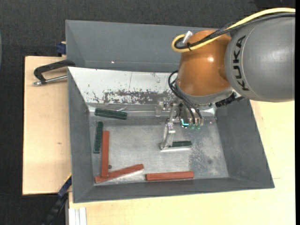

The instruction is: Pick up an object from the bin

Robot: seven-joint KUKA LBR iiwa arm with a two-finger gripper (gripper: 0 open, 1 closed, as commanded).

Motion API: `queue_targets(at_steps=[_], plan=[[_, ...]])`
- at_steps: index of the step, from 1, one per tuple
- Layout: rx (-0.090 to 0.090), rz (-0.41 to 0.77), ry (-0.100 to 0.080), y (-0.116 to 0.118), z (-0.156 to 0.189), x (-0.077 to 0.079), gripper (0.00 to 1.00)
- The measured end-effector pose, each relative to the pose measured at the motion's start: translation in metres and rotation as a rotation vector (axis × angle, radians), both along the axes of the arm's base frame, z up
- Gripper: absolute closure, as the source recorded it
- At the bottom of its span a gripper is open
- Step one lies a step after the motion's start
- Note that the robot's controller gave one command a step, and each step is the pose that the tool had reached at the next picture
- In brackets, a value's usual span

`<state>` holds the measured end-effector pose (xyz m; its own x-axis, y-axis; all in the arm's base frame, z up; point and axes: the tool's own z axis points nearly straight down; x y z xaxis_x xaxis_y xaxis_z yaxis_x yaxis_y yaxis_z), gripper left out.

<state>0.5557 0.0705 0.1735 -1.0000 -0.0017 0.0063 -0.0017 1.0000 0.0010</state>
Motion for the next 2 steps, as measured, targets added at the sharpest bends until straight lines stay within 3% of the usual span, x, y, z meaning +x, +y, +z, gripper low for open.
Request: queue_targets(at_steps=[1,2], plan=[[0.001,-0.002,-0.008,0.0,0.004,0.002,0.0],[0.0,0.065,-0.013,-0.042,-0.062,-0.007,0.0]])
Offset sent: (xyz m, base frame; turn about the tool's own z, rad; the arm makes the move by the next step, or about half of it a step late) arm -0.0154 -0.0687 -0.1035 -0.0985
